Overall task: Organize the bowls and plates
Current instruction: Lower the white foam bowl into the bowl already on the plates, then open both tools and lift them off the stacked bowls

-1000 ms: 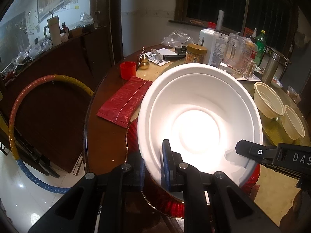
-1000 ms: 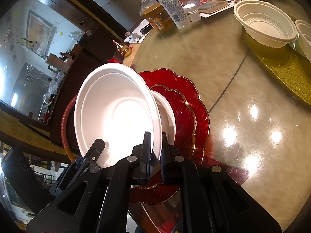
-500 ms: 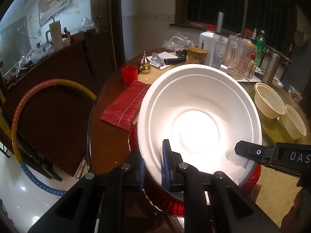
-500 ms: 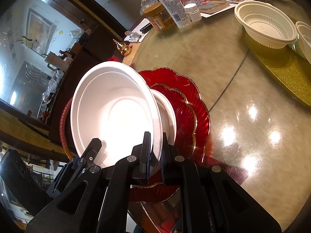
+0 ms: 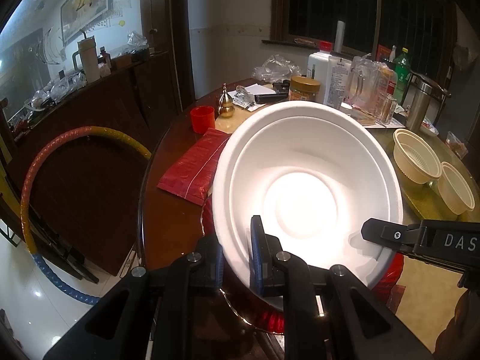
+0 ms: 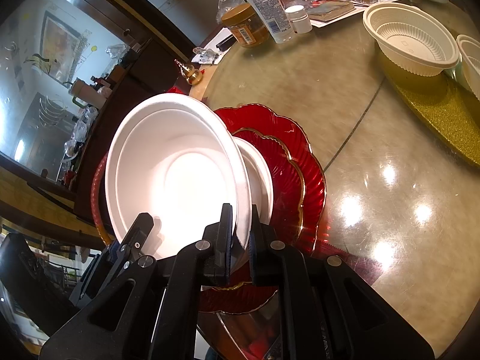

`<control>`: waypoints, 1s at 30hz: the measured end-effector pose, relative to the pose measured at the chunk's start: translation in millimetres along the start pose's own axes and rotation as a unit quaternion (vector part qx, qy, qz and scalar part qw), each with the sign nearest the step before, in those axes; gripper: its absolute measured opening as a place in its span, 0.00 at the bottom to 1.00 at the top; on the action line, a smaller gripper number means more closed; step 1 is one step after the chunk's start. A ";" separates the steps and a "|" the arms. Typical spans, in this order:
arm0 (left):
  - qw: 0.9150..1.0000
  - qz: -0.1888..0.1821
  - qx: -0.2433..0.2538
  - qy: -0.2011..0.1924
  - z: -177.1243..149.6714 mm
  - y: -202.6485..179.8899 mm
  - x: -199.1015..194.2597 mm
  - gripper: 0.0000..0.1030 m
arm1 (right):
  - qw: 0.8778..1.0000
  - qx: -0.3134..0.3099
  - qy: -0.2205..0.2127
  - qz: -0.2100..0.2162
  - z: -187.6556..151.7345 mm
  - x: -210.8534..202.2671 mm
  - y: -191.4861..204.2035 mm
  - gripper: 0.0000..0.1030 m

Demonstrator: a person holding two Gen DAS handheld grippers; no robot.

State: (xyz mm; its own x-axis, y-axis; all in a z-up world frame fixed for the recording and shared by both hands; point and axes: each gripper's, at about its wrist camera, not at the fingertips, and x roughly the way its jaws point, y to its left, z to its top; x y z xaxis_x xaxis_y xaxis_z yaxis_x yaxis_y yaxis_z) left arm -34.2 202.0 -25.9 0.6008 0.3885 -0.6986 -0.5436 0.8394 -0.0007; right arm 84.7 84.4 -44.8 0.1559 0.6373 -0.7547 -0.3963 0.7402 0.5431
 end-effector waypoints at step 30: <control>1.000 -0.011 -0.015 0.004 -0.4 -1.0 -6.2 0.55 | 0.999 -0.021 -0.013 -0.038 -1.1 -10.8 8.1 0.34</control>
State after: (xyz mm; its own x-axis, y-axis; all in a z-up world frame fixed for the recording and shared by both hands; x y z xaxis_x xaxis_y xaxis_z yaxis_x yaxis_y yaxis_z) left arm -37.6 198.6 -21.9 0.6085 0.3675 -0.7033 -0.5475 0.8360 -0.0369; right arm 78.8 83.3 -32.6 0.2103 0.5845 -0.7837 -0.4202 0.7778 0.4674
